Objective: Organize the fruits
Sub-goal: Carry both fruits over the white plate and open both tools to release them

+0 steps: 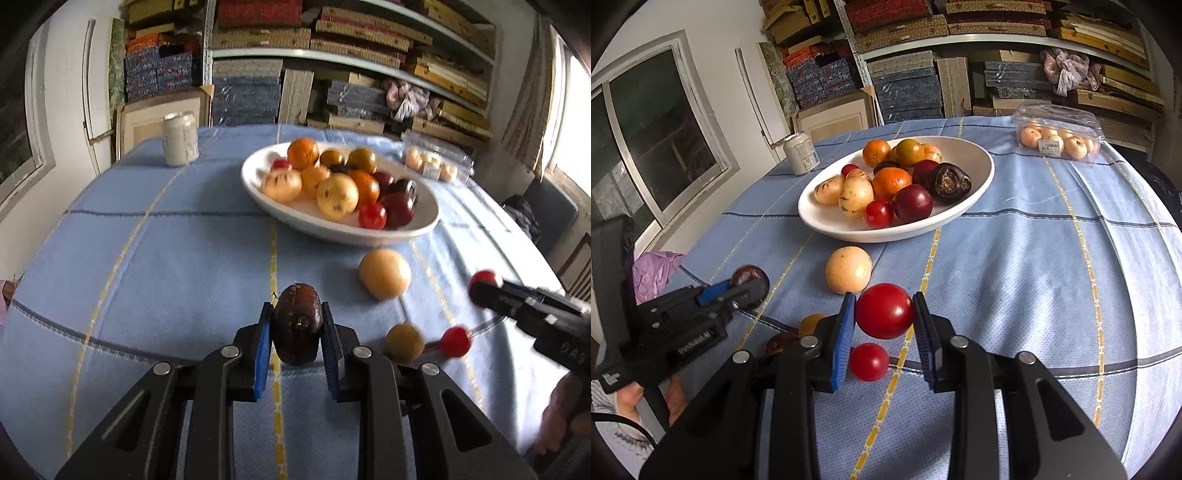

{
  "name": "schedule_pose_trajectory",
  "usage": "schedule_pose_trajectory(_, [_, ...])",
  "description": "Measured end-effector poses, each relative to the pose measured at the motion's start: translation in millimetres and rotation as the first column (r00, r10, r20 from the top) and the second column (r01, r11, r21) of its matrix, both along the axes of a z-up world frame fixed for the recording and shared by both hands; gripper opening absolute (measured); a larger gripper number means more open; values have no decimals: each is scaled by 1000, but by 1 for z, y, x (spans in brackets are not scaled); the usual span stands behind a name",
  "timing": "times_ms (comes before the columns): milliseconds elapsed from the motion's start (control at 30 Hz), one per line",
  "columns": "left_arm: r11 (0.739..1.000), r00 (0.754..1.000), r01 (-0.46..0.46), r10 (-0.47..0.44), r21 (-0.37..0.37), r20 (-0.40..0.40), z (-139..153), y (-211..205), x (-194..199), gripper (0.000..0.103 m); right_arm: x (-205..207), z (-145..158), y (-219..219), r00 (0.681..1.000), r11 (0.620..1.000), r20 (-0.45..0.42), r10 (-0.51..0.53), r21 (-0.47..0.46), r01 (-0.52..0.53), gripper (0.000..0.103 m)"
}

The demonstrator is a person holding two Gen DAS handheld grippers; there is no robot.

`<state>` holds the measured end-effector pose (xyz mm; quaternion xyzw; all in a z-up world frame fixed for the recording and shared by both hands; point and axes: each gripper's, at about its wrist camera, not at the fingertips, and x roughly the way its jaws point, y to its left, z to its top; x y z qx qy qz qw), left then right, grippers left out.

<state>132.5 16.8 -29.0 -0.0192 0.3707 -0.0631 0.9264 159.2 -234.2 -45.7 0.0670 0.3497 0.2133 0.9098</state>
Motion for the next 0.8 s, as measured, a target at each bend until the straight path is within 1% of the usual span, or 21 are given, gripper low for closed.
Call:
schedule_pose_trajectory(33, [1000, 1000, 4, -4, -3, 4, 4, -1, 3, 25, 0, 1, -1, 1000, 1000, 3, -3, 3, 3, 31])
schedule_pose_trajectory(167, [1000, 998, 12, -14, 28, 53, 29, -10, 22, 25, 1, 16, -10, 999, 999, 34, -33, 36, 31, 31])
schedule_pose_trajectory(267, [999, 997, 9, -12, 36, 80, 46, -13, 43, 25, 14, 32, -12, 997, 999, 56, -47, 19, 46, 30])
schedule_pose_trajectory(333, [1000, 996, 3, -5, 22, 84, 52, -13, 60, 25, 26, 42, -11, 996, 998, 70, -56, 5, 56, 30])
schedule_pose_trajectory(433, [1000, 997, -16, 15, 13, 76, 50, -14, 85, 25, 54, 58, -6, 994, 998, 89, -62, 3, 62, 30])
schedule_pose_trajectory(500, [1000, 998, -18, 17, 6, 57, 44, -16, 99, 25, 74, 62, 1, 995, 998, 85, -60, 8, 59, 30])
schedule_pose_trajectory(567, [1000, 999, -18, 17, 11, 41, 38, -18, 113, 25, 95, 60, 7, 995, 998, 75, -62, 4, 62, 30])
schedule_pose_trajectory(700, [1000, 999, -21, 21, 13, 36, 34, -18, 138, 25, 132, 53, 15, 997, 998, 43, -63, 10, 62, 30])
schedule_pose_trajectory(800, [1000, 999, -23, 23, 2, 44, 36, -19, 154, 25, 149, 43, 22, 998, 998, 22, -55, -1, 55, 30])
